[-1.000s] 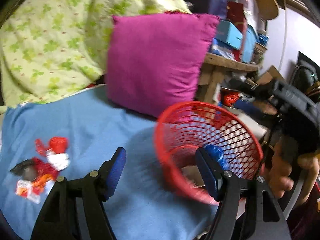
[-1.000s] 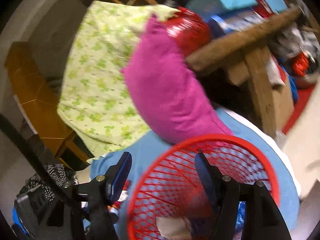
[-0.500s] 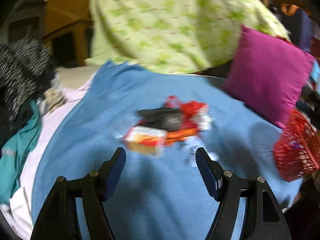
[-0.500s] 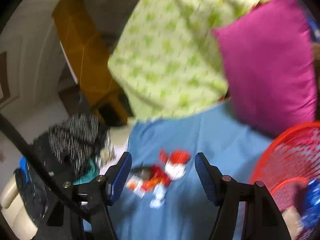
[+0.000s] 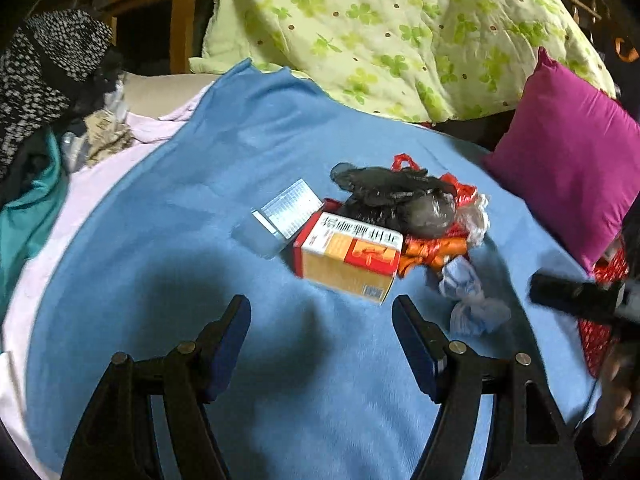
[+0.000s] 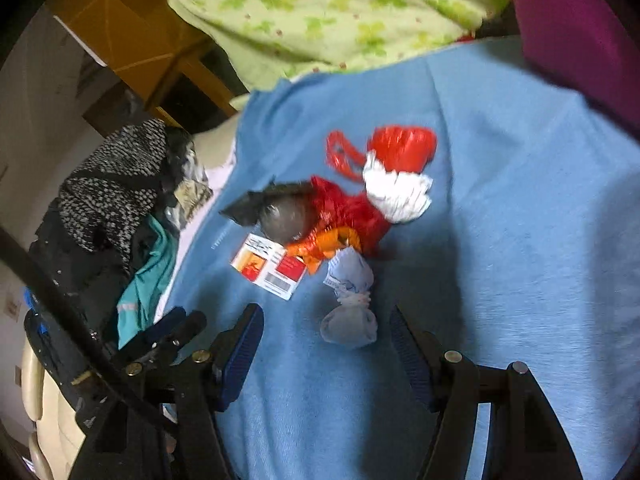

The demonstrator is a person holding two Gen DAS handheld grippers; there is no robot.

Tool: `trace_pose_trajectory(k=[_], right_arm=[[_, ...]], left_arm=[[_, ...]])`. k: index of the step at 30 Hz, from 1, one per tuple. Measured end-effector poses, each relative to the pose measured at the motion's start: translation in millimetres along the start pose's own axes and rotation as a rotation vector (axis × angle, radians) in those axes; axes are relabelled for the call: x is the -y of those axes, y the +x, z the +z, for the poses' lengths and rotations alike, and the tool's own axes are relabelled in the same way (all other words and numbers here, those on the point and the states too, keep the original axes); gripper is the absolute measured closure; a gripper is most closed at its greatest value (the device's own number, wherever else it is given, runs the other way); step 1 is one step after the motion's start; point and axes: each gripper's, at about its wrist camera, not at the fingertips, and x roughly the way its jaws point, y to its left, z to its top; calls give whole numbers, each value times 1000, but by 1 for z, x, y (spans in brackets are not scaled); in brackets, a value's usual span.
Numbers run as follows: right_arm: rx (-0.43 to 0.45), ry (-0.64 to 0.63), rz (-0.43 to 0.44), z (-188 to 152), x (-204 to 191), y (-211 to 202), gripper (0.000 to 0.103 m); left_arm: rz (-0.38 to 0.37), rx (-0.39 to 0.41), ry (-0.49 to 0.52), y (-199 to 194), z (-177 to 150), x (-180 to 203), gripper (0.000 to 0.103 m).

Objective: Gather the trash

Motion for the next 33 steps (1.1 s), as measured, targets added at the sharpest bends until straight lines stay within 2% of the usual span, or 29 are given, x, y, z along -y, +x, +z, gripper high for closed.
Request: trace_pose_trajectory(k=[4, 8, 12, 16, 21, 22, 27, 29, 33], right_arm=[[-29, -2, -29, 2, 0, 26, 42], [-52, -6, -63, 6, 3, 48, 45], [-93, -10, -104, 5, 5, 64, 63], [-90, -37, -134, 3, 3, 62, 71], [-97, -13, -128, -1, 7, 53, 74], [-95, -13, -127, -1, 8, 50, 74], [-70, 1, -107, -4, 10, 33, 74], [-53, 1, -110, -3, 12, 26, 74], [-46, 4, -117, -3, 19, 17, 74]], left_arm=[[-56, -12, -71, 23, 17, -6, 26], [-76, -35, -129, 45, 29, -7, 26], [-93, -66, -178, 65, 32, -4, 26], [-119, -80, -232, 79, 33, -5, 26], [-178, -109, -264, 88, 28, -9, 25], [-178, -117, -249, 88, 26, -9, 23], [-187, -111, -257, 84, 22, -15, 25], [-176, -108, -255, 82, 22, -17, 26], [-206, -139, -258, 78, 17, -21, 35]])
